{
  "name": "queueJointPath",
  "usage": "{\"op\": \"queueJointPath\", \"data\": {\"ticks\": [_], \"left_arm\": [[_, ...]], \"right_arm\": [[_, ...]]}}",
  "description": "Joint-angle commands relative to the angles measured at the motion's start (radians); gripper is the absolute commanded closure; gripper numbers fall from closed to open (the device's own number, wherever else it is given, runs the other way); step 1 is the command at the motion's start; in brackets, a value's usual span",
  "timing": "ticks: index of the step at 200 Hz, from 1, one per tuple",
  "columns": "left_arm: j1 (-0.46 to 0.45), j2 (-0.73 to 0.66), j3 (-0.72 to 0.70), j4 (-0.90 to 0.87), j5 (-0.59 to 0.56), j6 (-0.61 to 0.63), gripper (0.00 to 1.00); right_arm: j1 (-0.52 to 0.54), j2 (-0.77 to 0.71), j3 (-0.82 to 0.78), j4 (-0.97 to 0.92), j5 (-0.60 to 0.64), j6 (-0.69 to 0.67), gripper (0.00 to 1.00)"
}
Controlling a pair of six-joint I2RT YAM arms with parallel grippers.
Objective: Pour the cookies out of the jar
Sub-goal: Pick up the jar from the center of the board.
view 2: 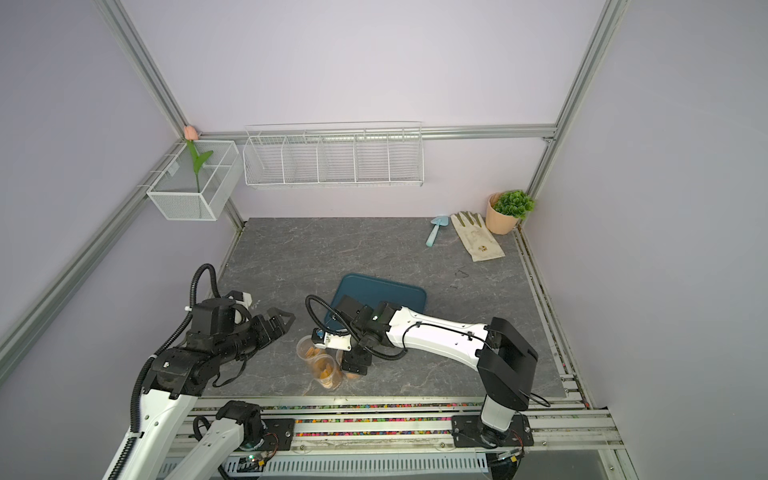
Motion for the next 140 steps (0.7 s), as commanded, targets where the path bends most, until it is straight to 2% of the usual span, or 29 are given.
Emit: {"op": "queueJointPath", "data": {"ticks": [1,43,117,140], "left_arm": [[-0.002,-0.015,0.004,-0.034,-0.022,0.006,0.01],[-0.003,-0.021,0.004,-0.043,-0.028,0.001,0.01],[-0.002,0.001,0.005,-0.037,-0.033,0.004,0.01],[-0.003,-0.001,0.005,-0.043,-0.036,0.005,0.01]], "right_arm": [[0.006,0.027,0.022,-0.010,-0.011,0.005,0.09],[0.005,0.047,0.032,-0.032,-0.027,0.002,0.00],[0.003,0.039,0.039,-0.053,-0.026,0.010,0.16],[0.003,0.043,0.047,-0.058,-0.024,0.014,0.16]]}}
